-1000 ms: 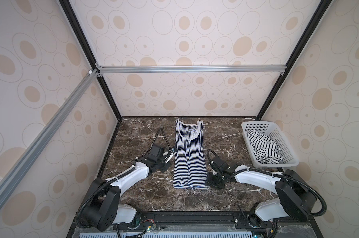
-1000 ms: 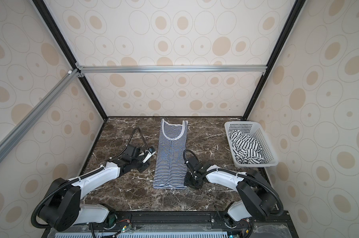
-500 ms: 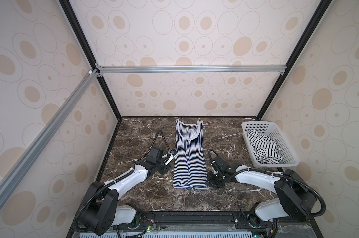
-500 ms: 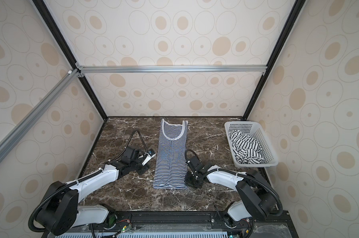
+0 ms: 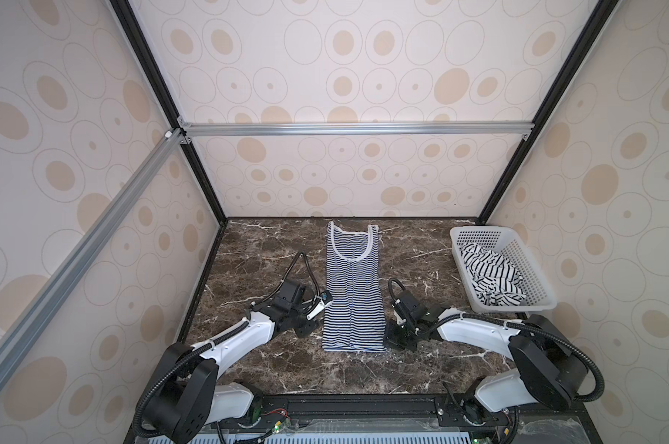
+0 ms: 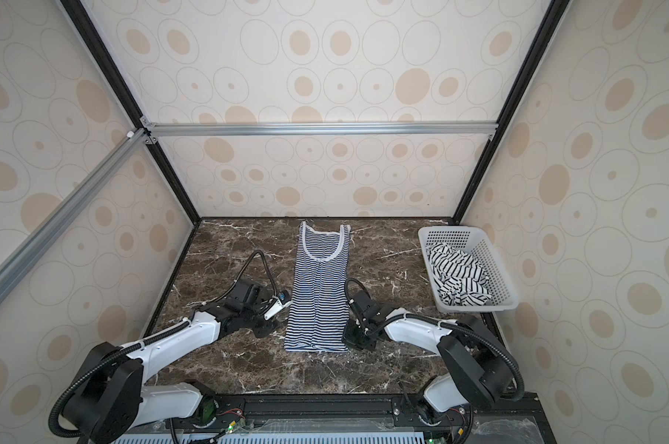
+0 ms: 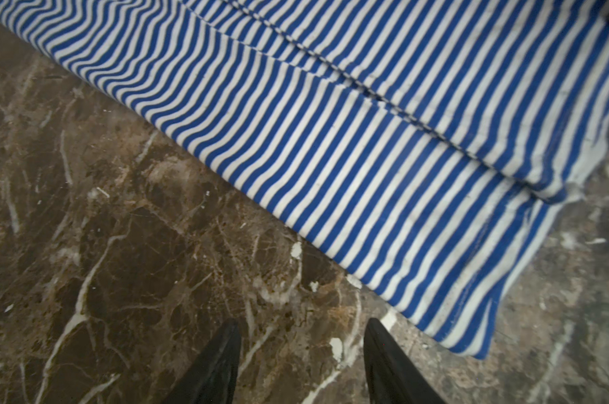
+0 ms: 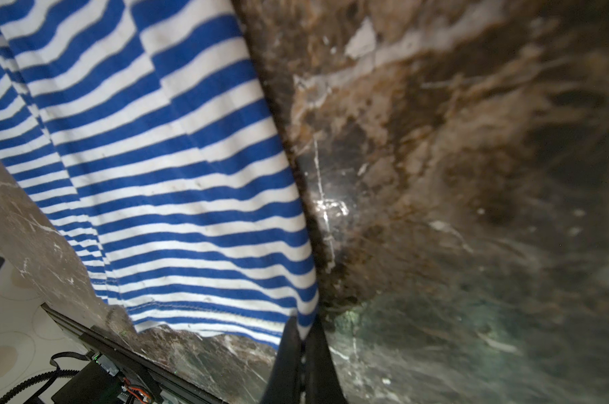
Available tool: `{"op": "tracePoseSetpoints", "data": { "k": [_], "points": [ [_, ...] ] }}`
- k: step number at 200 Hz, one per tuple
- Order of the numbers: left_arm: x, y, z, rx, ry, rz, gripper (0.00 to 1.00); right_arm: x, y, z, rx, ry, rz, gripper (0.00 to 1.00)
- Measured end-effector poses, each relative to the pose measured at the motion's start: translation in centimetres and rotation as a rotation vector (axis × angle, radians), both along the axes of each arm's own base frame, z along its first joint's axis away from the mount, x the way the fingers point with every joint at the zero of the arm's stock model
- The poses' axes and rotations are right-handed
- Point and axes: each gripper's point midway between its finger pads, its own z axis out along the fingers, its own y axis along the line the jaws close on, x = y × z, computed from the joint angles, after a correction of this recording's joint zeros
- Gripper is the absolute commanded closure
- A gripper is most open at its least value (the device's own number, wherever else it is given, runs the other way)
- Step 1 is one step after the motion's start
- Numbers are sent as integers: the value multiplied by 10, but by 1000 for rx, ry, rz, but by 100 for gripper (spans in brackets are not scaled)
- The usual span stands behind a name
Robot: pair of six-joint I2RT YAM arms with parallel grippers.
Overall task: Fold and stack tank tops
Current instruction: Fold the tank top at the top-center of the table.
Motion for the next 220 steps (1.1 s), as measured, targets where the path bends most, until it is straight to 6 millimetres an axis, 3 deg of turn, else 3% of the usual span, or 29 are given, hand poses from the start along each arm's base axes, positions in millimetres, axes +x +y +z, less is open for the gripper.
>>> {"op": "tracePoseSetpoints", "data": {
  "k": [51, 95, 170, 220],
  "points": [
    [-35, -24, 6, -8, 0, -157, 43, 10, 8, 17, 21, -26, 6, 100],
    [-59, -39, -8, 50, 2, -260, 47, 25, 17, 36, 56, -68, 5, 100],
    [-65, -46, -33, 125, 12, -311, 53, 43, 17, 51, 96, -95, -18, 100],
    [-65, -47, -39, 137, 14, -315, 57, 46, 16, 53, 114, -89, -24, 100]
  ]
}}
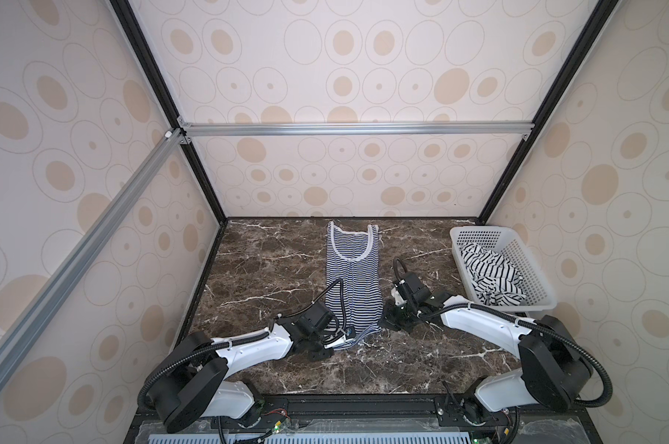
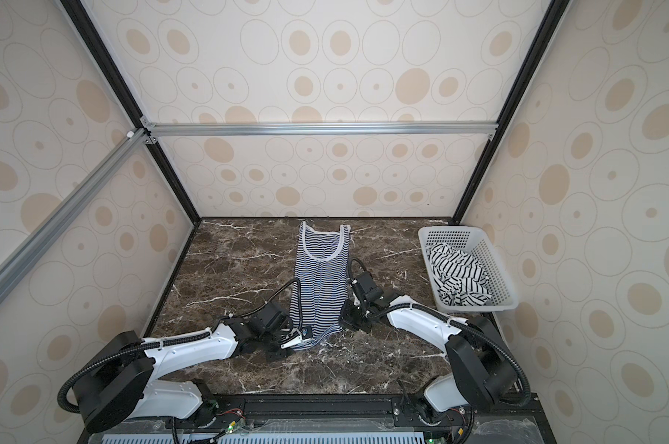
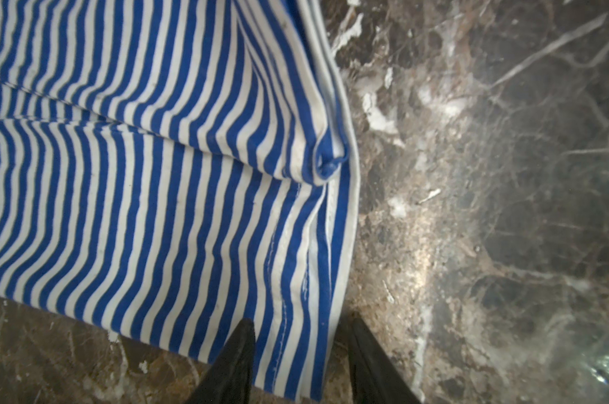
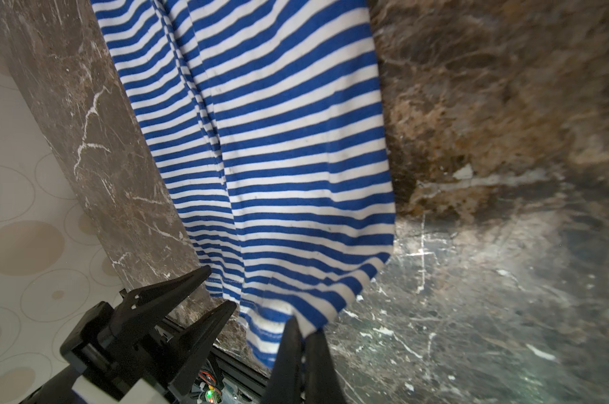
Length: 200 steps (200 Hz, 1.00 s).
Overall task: Fold and stack tank tops
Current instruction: Fold the tank top at the top-center of the table.
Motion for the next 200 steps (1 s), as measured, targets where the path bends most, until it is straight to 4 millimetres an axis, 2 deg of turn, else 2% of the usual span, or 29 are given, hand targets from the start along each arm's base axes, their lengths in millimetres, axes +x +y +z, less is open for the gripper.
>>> {"op": "tracePoseSetpoints", "data": {
  "k": [62, 91, 112, 145, 171, 200],
  "points": [
    [1, -2, -3, 0, -2, -5, 71, 9, -4, -4, 13, 11, -17, 100],
    [4, -5, -4, -3, -12, -10, 86, 11, -3, -6, 15, 16, -17, 100],
    [6, -8, -4, -3, -14, -15, 93, 11, -3, -6, 21, 16, -15, 100],
    [2, -8, -4, -6, 4, -26, 95, 11, -4, -5, 25, 12, -17, 100],
    [-11, -4, -1, -1, 58, -42, 96, 1, -11, -4, 27, 11, -19, 100],
    [-22, -5, 16, -25, 101, -64, 96, -13, -18, 6, 34, 8, -20, 100]
  ]
}}
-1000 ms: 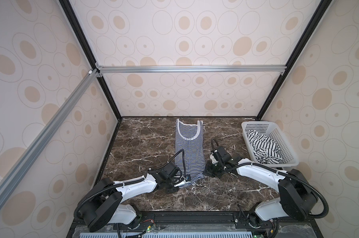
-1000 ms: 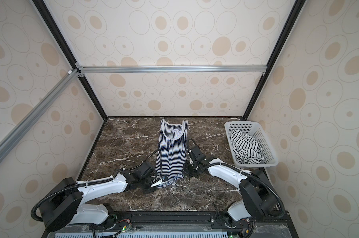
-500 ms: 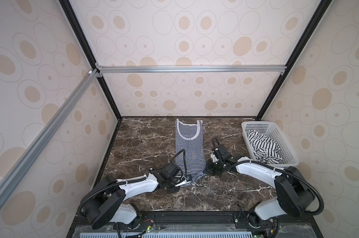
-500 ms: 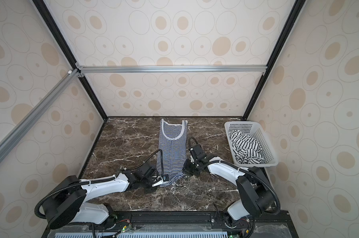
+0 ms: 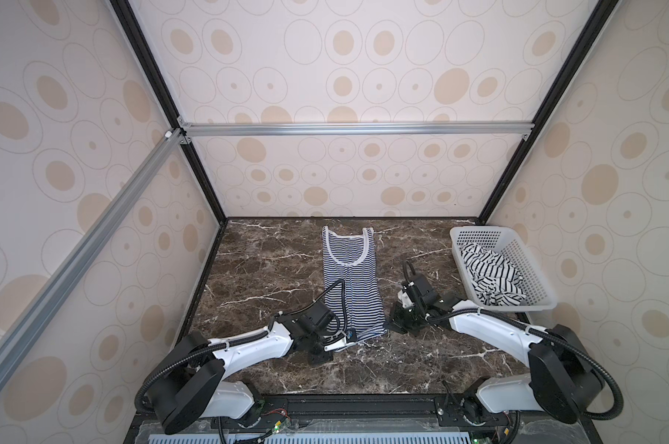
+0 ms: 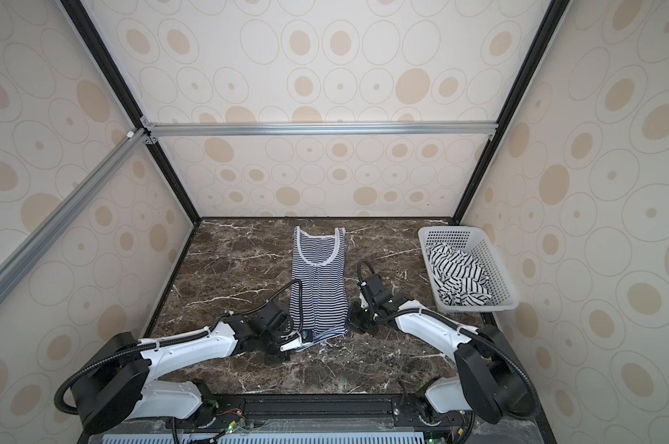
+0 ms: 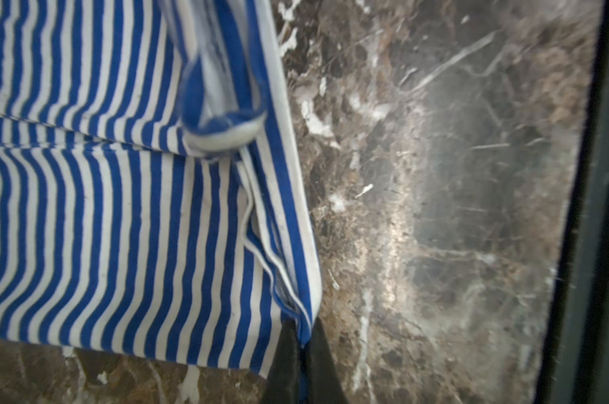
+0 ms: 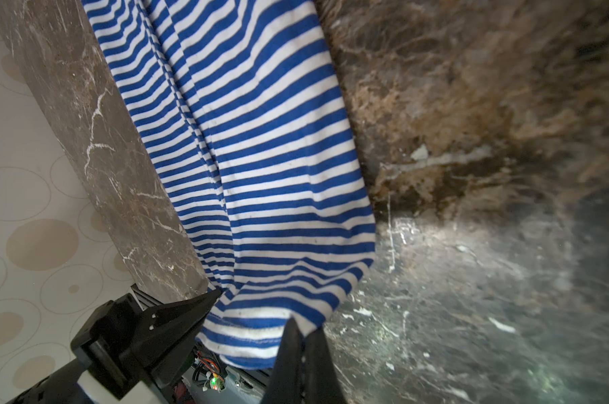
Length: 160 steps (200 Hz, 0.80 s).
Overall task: Fold and stack tank tops
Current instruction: Fold the tank top at the top-center of the table.
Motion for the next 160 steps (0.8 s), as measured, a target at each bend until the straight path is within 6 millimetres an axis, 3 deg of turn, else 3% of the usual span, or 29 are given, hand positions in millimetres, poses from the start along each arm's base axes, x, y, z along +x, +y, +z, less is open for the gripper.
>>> {"op": "tracePoseSetpoints", "data": {
  "k": [29, 64, 105, 160],
  "points": [
    [7, -6, 28, -32, -40, 2, 96, -4, -2, 14, 16, -26, -1, 100],
    [33, -10, 49, -9, -139, 35, 95, 3, 1, 30, 16, -40, 7, 100],
    [69, -11, 67, 31, -256, 77, 95, 37, 15, 58, 36, -104, 17, 100],
    [145, -12, 100, 40, -393, 209, 95, 84, 16, 66, 27, -131, -1, 100]
  ]
}}
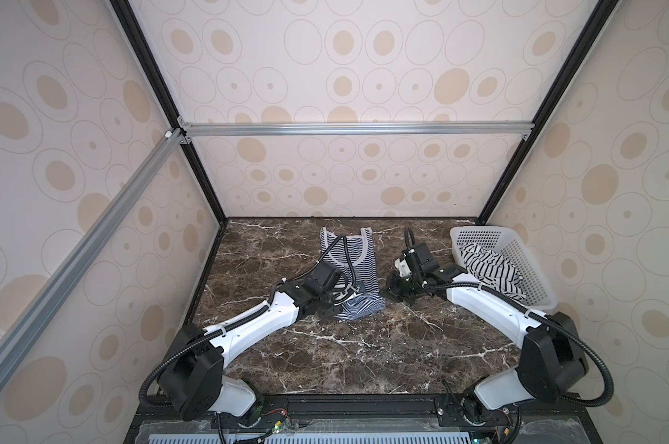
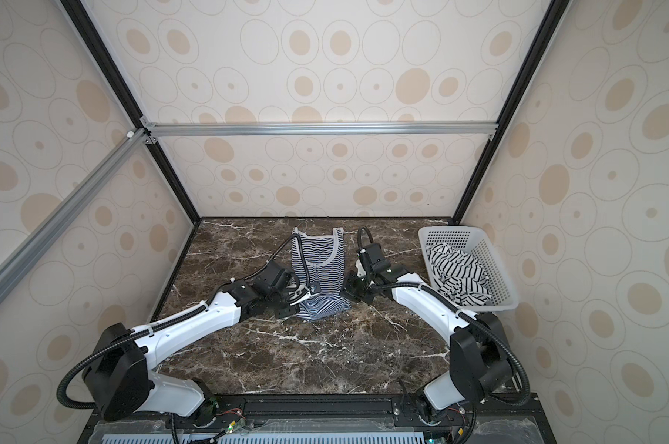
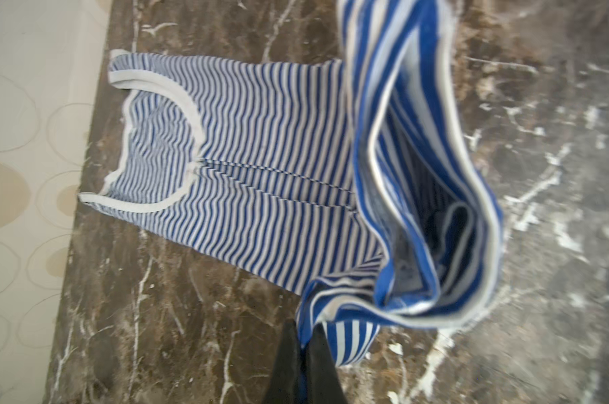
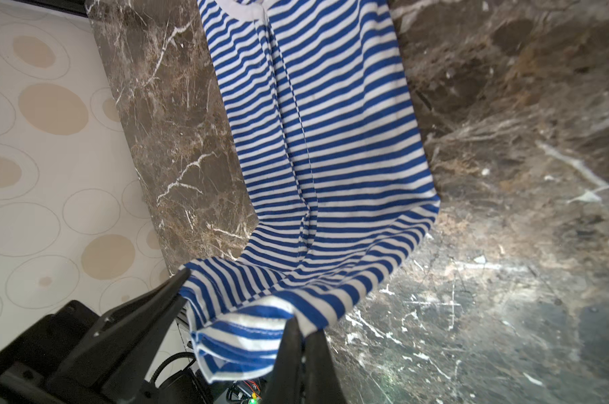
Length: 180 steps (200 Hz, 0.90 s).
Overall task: Fold and stack tank tops
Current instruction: Fold the tank top at the top-center of the table.
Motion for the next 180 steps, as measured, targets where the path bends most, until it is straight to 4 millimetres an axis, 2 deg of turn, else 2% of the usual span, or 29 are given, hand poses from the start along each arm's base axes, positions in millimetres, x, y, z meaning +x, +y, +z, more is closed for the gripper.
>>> {"op": "tracePoseSetpoints", "data": {
  "k": [39, 73, 149, 180],
  "points": [
    [43, 6, 7, 4, -50, 82, 95, 27, -3, 5, 11, -11, -14, 100],
    [76, 13, 3, 15, -69, 143, 94, 49, -7, -1, 27, -1, -33, 100],
    [122, 15, 2, 5, -99, 195, 92, 110, -3, -17, 68, 17, -60, 100],
    [136, 15, -5, 15, -96, 210, 92, 132, -2, -23, 83, 20, -68, 100]
  ]
}}
